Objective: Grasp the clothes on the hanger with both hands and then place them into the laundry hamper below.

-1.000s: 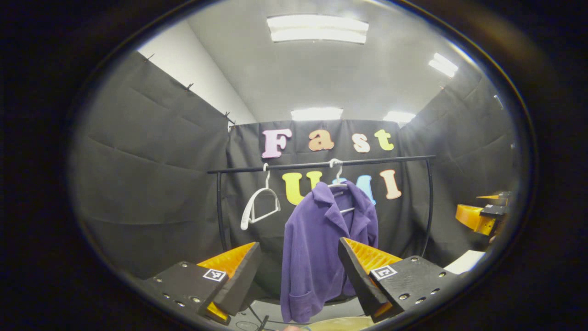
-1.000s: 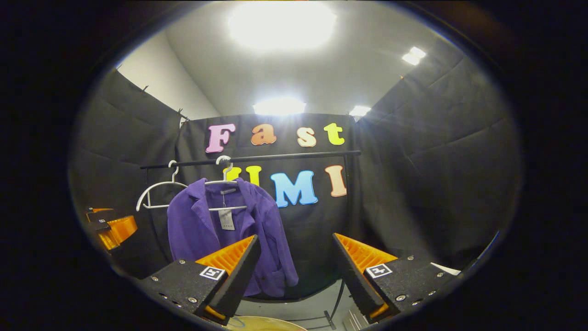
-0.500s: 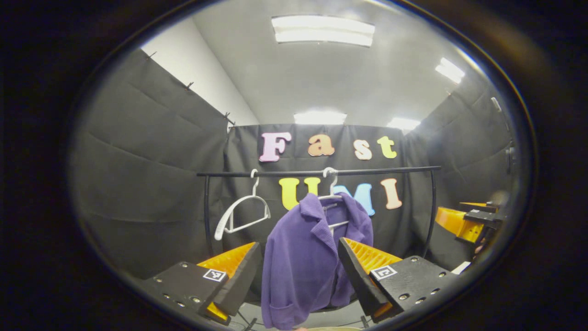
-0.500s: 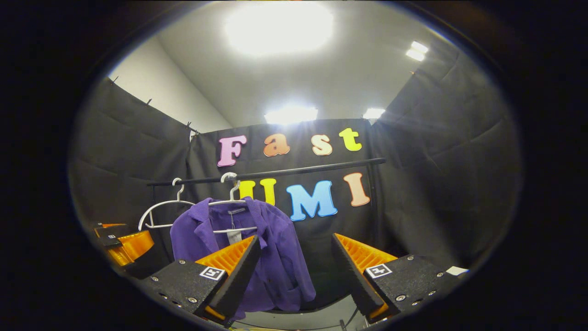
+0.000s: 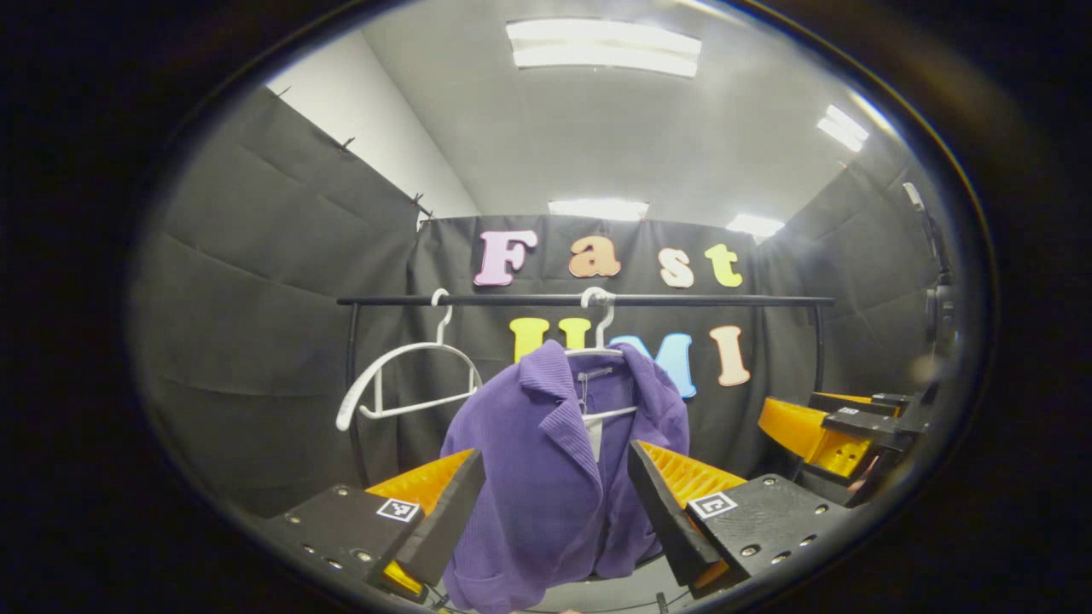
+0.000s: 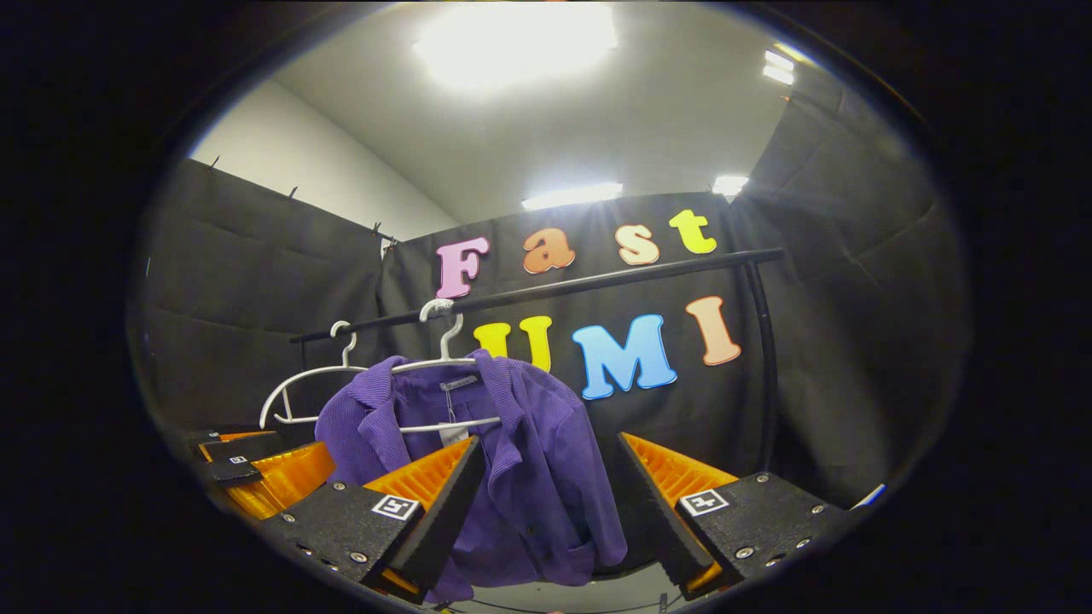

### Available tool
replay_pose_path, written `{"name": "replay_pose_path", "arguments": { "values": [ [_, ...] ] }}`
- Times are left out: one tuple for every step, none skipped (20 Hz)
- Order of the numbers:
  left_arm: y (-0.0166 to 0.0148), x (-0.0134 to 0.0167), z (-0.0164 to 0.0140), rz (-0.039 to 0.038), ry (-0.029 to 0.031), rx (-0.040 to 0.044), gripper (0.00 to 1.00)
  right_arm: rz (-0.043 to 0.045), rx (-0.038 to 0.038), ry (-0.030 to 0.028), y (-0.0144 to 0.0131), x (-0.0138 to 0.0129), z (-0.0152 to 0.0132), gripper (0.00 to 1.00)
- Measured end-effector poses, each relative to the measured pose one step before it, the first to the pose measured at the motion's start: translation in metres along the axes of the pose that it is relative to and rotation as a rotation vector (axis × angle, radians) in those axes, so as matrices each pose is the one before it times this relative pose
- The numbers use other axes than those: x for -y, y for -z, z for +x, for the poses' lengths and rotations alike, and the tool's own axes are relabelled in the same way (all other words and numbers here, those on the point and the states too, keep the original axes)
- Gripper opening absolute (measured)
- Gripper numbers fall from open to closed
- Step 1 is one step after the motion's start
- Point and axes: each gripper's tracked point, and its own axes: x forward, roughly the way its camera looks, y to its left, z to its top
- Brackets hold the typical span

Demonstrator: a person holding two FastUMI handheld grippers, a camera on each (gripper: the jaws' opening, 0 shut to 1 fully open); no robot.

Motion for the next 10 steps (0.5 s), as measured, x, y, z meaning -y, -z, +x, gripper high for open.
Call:
{"name": "replay_pose_path", "arguments": {
  "values": [
    [0.00596, 0.00410, 0.00840, 0.00757, -0.00309, -0.00409, 1.00, 0.00112, -0.00558, -0.01100, 0.00459, 0.00058, 0.00673, 0.95],
    [0.00489, 0.00258, 0.00758, 0.00555, -0.00488, -0.00101, 1.00, 0.00574, -0.00700, -0.01313, 0.00524, 0.00030, 0.00716, 0.95],
    [0.00652, 0.00320, 0.00671, 0.00615, -0.00468, -0.00462, 0.97, 0.00866, -0.00939, -0.01312, 0.00554, 0.00049, 0.00674, 0.95],
    [0.00655, 0.00200, 0.00683, 0.00594, -0.00645, -0.00544, 1.00, 0.01001, -0.00903, -0.01371, 0.00593, 0.00041, 0.00631, 0.95],
    [0.00761, 0.00170, 0.00831, 0.00551, -0.00413, -0.00779, 0.97, 0.00965, -0.00686, -0.01209, 0.00476, 0.00062, 0.00657, 0.95],
    [0.00628, 0.00244, 0.00788, 0.00526, -0.00151, -0.00578, 0.97, 0.00605, -0.00105, -0.01386, 0.00300, 0.00070, 0.00570, 0.95],
    [0.00535, 0.00160, 0.00542, 0.00412, -0.00486, -0.00124, 1.00, 0.00331, 0.00714, -0.02083, 0.00169, -0.00035, 0.00735, 0.95],
    [0.00485, 0.00202, 0.00622, 0.00229, -0.00591, -0.00375, 0.95, 0.00167, -0.00018, -0.02105, 0.00384, -0.00031, 0.00773, 0.95],
    [0.00591, 0.00103, 0.00593, 0.00071, -0.00742, -0.00632, 0.97, 0.00184, -0.00844, -0.01897, 0.00532, 0.00064, 0.00740, 0.95],
    [0.00510, 0.00160, 0.00631, -0.00040, -0.00734, -0.00971, 0.97, 0.00500, -0.00851, -0.01898, 0.00511, 0.00017, 0.00733, 0.95]
  ]
}}
